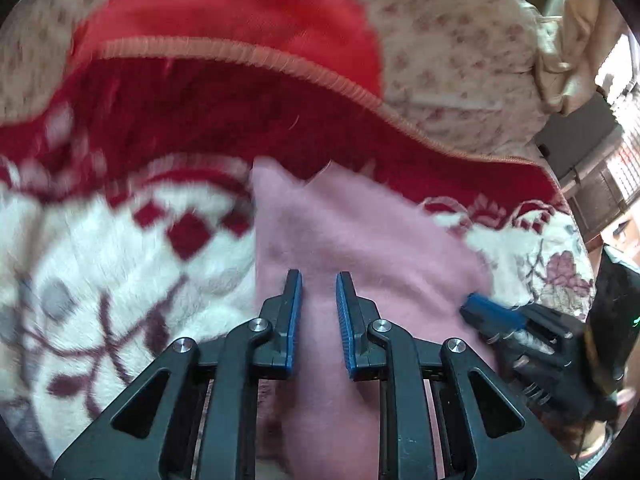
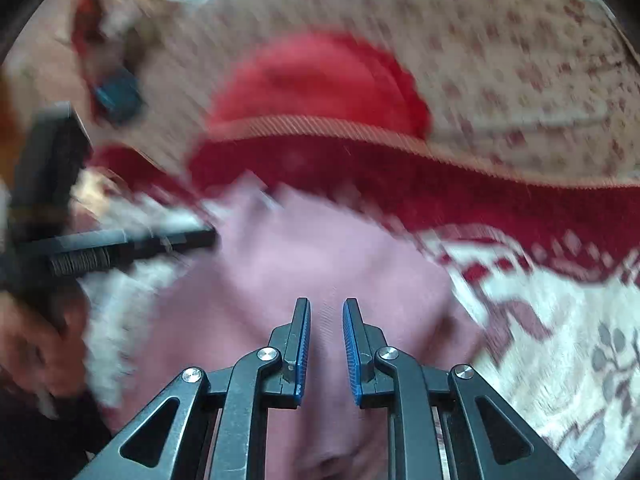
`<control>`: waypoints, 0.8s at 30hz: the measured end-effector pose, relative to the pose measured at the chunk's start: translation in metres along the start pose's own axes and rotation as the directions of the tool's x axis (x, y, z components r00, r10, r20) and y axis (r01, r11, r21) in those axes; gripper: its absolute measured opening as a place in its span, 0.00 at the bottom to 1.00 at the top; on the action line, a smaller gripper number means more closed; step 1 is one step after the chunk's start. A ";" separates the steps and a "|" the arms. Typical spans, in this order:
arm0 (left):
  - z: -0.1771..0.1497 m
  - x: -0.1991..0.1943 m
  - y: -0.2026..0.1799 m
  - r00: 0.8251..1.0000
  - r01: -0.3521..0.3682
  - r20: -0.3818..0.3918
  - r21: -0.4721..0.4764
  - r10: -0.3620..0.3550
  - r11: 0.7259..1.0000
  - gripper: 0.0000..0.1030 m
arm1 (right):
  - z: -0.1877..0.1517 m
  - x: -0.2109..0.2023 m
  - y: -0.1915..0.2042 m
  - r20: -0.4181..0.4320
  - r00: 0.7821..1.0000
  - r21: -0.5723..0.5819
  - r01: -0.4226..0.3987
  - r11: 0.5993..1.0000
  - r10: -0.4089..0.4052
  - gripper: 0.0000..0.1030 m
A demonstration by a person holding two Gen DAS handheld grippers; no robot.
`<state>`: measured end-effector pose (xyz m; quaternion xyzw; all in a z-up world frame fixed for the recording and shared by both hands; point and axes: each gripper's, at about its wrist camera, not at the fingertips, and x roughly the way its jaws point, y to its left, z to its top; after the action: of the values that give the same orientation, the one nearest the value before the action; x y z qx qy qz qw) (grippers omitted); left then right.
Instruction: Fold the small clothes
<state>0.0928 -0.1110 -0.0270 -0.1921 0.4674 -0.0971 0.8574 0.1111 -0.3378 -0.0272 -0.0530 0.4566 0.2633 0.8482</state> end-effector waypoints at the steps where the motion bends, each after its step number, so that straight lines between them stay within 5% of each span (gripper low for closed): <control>1: -0.003 -0.003 0.002 1.000 0.011 0.027 0.013 -0.012 1.000 0.16 | -0.001 -0.002 -0.007 0.022 1.000 0.027 -0.008 1.000 0.007 0.14; 6: -0.009 -0.005 0.002 0.998 0.002 0.066 0.028 -0.004 1.000 0.16 | 0.019 -0.017 -0.018 0.081 0.996 0.125 0.011 0.992 -0.022 0.14; 8: -0.009 -0.003 0.000 0.998 -0.005 0.070 0.032 0.003 0.999 0.16 | 0.034 -0.023 -0.004 0.162 0.985 0.085 -0.076 0.993 0.061 0.15; 10: -0.010 -0.003 -0.004 0.997 -0.017 0.075 0.050 0.013 0.999 0.16 | 0.048 -0.014 0.014 0.151 0.979 0.017 -0.139 0.990 0.135 0.15; 13: -0.012 -0.004 -0.005 0.997 -0.027 0.079 0.067 0.021 0.997 0.16 | 0.063 0.029 0.031 0.015 0.997 -0.035 -0.072 0.997 0.073 0.16; 15: -0.011 -0.004 -0.004 0.997 -0.016 0.080 0.059 0.012 0.998 0.16 | 0.062 0.061 0.007 -0.096 0.994 0.053 -0.046 0.998 0.051 0.15; 17: -0.011 -0.004 -0.003 0.997 -0.013 0.080 0.053 0.008 0.998 0.16 | 0.063 0.060 -0.028 -0.077 0.995 0.197 -0.043 0.980 0.059 0.13; 19: -0.012 -0.003 -0.005 0.996 -0.016 0.085 0.058 0.011 0.998 0.16 | 0.063 0.047 -0.051 -0.071 0.988 0.246 0.150 0.958 -0.136 0.14; 20: -0.013 -0.002 -0.005 0.996 -0.018 0.090 0.063 0.013 0.998 0.16 | 0.063 0.042 -0.055 -0.057 0.989 0.264 0.144 0.954 -0.133 0.14; 24: -0.013 -0.002 -0.004 0.996 -0.013 0.084 0.058 0.008 0.998 0.16 | 0.072 0.024 -0.022 0.033 0.990 0.135 -0.139 0.981 0.135 0.15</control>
<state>0.0802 -0.1167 -0.0302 -0.1682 0.4290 -0.0979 0.8821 0.1859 -0.3233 -0.0081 0.0402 0.4660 0.2896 0.8351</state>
